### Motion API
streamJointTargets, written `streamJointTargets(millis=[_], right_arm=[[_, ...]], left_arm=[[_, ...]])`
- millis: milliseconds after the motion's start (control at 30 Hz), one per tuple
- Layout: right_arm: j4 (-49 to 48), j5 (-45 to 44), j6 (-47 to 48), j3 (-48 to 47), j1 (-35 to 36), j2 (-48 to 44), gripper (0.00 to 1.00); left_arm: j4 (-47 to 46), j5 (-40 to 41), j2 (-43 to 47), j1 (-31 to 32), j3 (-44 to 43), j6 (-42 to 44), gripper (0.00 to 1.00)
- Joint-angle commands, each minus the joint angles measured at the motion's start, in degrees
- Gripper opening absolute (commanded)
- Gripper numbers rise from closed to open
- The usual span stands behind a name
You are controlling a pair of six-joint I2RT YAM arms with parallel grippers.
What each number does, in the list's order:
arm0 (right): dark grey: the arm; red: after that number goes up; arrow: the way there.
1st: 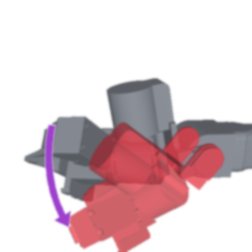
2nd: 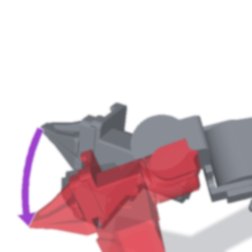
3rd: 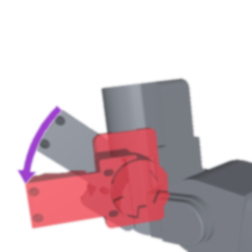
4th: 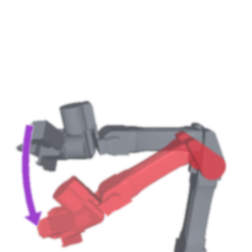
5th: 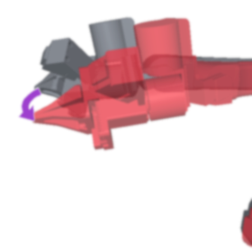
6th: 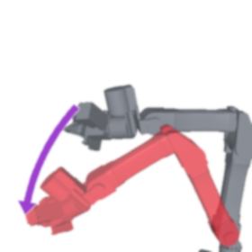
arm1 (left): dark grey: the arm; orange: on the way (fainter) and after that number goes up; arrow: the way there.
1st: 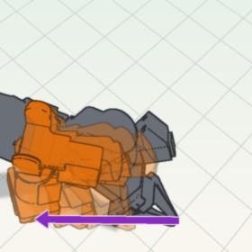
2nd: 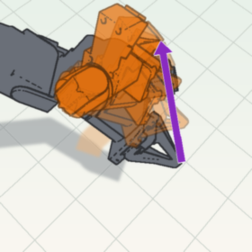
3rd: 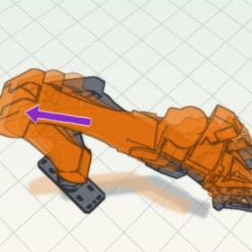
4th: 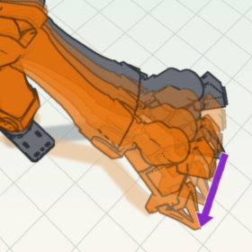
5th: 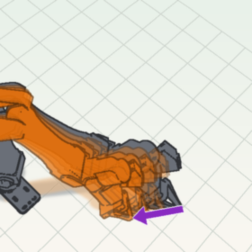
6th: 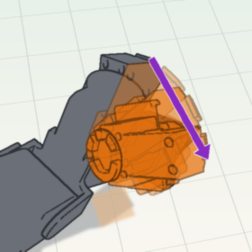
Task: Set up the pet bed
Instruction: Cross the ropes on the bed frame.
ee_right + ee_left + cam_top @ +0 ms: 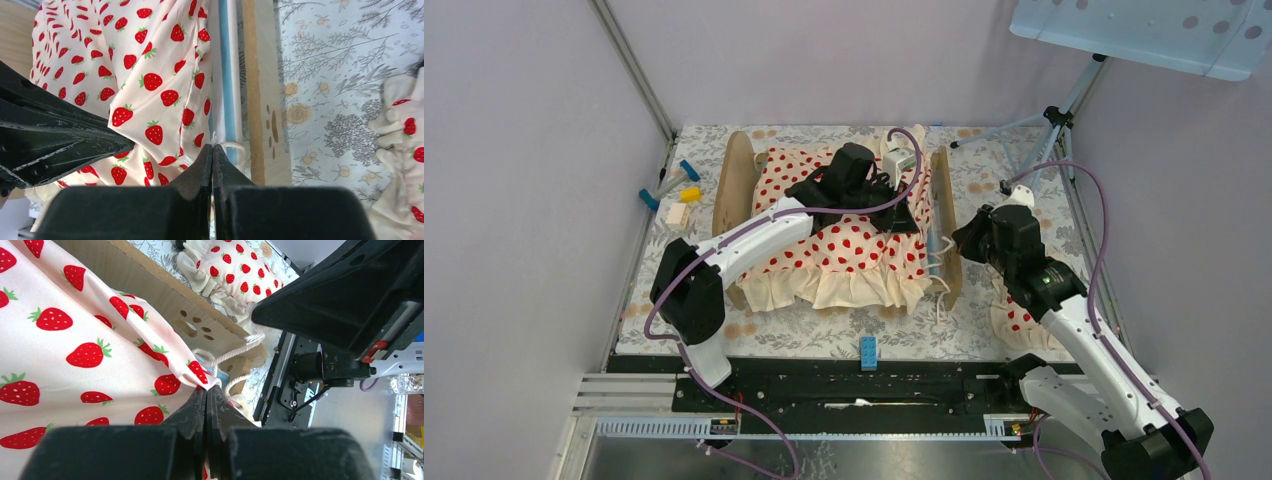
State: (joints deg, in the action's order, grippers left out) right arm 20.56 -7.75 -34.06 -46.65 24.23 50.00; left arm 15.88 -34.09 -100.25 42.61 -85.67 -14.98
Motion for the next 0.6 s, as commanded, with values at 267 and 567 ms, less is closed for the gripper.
streamJointTargets(millis=[267, 567], right_arm=[[2.04, -9.10, 6.91, -8.88, -0.28, -0.17, 0.00], [-0.82, -7.00, 9.26, -8.68, -0.32, 3.25, 0.00]], left_arm=[[-1.36, -1.30, 2.27, -0.40, 1.56, 1.01, 0.00], [-2.06, -1.81, 2.02, -0.50, 1.62, 0.25, 0.00]])
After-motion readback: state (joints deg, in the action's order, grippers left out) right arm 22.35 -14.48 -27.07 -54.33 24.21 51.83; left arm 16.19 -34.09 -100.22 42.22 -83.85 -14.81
